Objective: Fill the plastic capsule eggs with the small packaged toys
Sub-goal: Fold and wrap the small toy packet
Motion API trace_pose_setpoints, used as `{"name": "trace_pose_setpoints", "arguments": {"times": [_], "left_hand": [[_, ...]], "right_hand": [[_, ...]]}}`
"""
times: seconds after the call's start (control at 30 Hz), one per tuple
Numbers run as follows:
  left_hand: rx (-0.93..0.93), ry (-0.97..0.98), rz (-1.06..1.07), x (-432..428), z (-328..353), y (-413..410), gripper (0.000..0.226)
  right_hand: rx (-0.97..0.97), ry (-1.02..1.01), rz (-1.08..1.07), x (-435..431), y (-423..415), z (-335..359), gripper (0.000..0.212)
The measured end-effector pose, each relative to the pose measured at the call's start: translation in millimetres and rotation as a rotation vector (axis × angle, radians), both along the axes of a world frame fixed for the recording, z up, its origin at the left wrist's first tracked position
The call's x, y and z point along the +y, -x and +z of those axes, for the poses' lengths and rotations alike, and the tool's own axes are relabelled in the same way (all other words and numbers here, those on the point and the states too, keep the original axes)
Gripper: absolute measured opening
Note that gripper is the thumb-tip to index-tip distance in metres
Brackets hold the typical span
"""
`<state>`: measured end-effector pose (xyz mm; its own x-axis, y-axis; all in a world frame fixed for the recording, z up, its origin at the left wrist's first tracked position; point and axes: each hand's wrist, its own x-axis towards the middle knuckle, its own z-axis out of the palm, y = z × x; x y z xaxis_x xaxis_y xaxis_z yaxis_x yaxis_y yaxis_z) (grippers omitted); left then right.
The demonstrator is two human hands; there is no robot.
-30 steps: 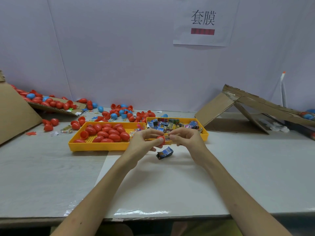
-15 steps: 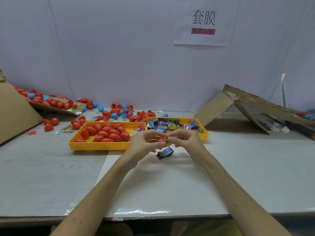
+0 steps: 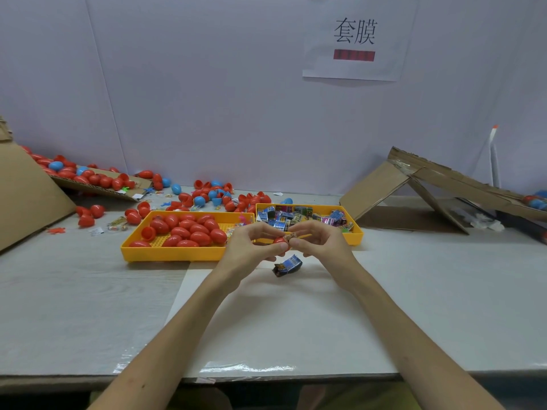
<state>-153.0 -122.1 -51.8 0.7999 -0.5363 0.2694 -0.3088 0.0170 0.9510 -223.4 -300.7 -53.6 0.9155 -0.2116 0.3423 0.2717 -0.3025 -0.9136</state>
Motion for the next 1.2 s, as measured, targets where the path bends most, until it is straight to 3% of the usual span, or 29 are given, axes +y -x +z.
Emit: {"name": "trace_pose_setpoints", "arguments": {"times": [0.27, 0.43, 0.57, 0.73, 1.0, 1.2], "left_hand": [[-0.018, 0.005, 0.059, -2.3, 0.0, 2.1, 0.022], [0.121, 0.140, 0.034, -1.0, 2.5, 3.3, 0.032], [0.266, 0.292, -0.015, 2.7, 6.8, 4.4, 0.043], [0.393, 0.359, -0.106, 3.2, 7.1, 3.5, 0.039], [0.429, 0.394, -0.118, 1.0, 4.8, 4.0, 0.032], [0.471, 0.415, -0.151, 2.1, 5.0, 3.2, 0.024]], "right_hand": [[-0.034, -0.009, -0.035, 1.1, -2.4, -2.1, 0.026], [-0.416, 0.248, -0.369, 9.0, -2.2, -7.6, 0.019], [-0.600, 0.457, -0.375, 15.7, -0.5, -9.8, 0.019], [-0.621, 0.616, -0.330, 26.3, -0.7, -14.8, 0.043], [-0.720, 0.688, -0.395, 31.5, -1.7, -16.6, 0.031], [-0.676, 0.631, -0.408, 33.6, 0.4, -13.9, 0.040]]}}
